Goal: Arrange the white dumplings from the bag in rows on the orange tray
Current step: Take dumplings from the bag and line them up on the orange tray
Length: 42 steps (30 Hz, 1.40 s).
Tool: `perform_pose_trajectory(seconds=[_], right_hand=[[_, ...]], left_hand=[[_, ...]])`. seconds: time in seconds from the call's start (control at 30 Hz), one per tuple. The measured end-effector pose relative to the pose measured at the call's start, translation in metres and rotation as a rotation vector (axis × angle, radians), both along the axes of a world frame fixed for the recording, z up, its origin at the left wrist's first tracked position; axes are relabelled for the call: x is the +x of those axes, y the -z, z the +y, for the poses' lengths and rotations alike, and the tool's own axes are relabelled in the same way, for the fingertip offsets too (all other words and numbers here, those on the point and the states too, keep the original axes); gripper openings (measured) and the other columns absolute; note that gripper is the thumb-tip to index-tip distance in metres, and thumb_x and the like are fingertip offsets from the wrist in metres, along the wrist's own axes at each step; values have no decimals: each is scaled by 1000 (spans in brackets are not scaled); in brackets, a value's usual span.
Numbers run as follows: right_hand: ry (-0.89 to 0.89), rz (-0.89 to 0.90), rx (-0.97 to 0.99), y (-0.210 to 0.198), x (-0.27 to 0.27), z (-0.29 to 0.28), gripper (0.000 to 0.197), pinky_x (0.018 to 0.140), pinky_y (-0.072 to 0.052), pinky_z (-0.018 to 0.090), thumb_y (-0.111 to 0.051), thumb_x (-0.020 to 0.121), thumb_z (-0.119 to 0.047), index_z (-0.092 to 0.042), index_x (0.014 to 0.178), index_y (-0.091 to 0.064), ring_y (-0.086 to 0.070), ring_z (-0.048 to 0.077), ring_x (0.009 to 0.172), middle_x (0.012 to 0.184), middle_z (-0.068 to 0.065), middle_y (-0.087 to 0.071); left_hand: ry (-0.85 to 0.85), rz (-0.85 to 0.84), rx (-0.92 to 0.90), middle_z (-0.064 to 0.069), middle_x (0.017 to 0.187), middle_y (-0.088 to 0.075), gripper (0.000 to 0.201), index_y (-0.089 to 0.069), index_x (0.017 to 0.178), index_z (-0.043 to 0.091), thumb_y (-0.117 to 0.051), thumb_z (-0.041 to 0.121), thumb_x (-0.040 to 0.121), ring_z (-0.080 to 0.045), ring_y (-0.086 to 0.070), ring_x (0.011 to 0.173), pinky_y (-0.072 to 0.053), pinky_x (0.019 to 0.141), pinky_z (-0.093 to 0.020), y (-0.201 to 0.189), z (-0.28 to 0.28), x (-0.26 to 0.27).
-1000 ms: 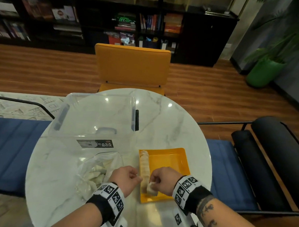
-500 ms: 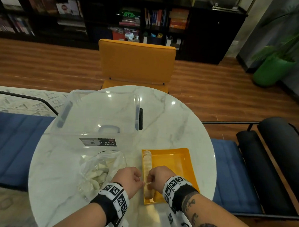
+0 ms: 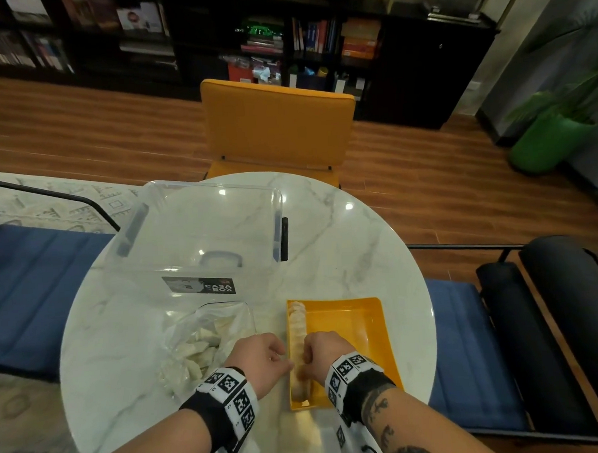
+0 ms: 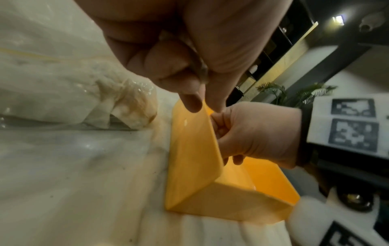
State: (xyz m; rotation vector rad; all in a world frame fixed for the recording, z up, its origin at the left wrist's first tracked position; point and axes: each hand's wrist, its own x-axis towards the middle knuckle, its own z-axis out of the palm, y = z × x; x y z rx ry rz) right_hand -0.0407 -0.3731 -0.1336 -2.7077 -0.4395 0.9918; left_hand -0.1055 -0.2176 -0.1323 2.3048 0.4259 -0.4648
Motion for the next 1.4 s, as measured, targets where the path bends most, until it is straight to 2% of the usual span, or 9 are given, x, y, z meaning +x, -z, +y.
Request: perform_pose_trajectory(seconds=[0.1,0.27,0.37,0.47,0.63,0.83,1.07,1.2,1.4], right_hand=[[54,-39,50,-11,1,-5,14,73,-53,30,-71,83,-30,-29,85,-57,-60,18,82,87,-5,-60],[231,-74,454,-29,0,-11,15,88,-51,28,-62,93,-35,-27,105,-64,-60,7,91,101,-11,-66],[246,-31,631,-47,-10,-10,26,74,-44,12,-67,89,-41,-32,113,-66,-55,0,78,101,-13,-61],[215,-86,608,-44,-13,-9,29,72,-42,12,-76,80,-43,-33,107,-69,-54,3,77,104,-7,-58],[348,-132,654,-39,-12,-10,15,67,-39,14,-74,81,-39,-34,78,-61,-53,2,73,96,-11,-59],[591,-79,838,-31,-5,-16,18,67,-48,25,-75,84,-31,-18,79,-63,-55,7,66,73,-7,-62],[494,-40,821,-48,-5,-23,34,70,-46,13,-76,84,-31,-30,116,-64,-56,5,77,92,-10,-62],[340,-50,729,-53,-3,-24,5,68,-49,17,-72,86,-20,-23,90,-71,-58,2,72,85,-9,-69],[218,-49,426,-37,-9,-34,9,67,-51,23,-63,88,-22,-29,82,-63,-64,9,77,84,-9,-69]], left_hand=[[-129,-36,-217,5,85,-70,23,-66,92,25,-63,46,86,-10,-63,71,-52,68,-26,-4,-1,1],[-558,68,-962,-16,79,-68,44,-56,109,9,-48,50,96,-25,-56,59,-49,56,-33,-32,-6,11],[-598,104,-1084,-21,90,-67,52,-51,118,14,-42,60,94,-29,-61,66,-53,60,-36,-41,-8,16],[-581,104,-1105,-20,95,-68,53,-49,118,19,-37,64,93,-26,-65,69,-55,59,-36,-49,-14,20],[-469,118,-1067,-16,84,-59,43,-55,103,21,-35,58,97,-27,-58,64,-53,57,-33,-59,-21,23],[-249,-20,-866,-10,82,-67,23,-60,95,8,-73,16,78,-21,-67,73,-54,61,-28,-49,-17,19],[-49,-202,-542,-3,70,-73,3,-65,87,7,-67,9,88,-15,-65,65,-49,59,-21,-34,-15,14],[9,-177,-420,5,67,-71,10,-64,81,19,-72,14,84,-3,-62,63,-50,71,-23,-26,-13,9],[-12,-136,-146,17,108,-67,22,-64,105,38,-65,23,89,-3,-62,103,-48,99,-25,-10,-6,-2]])
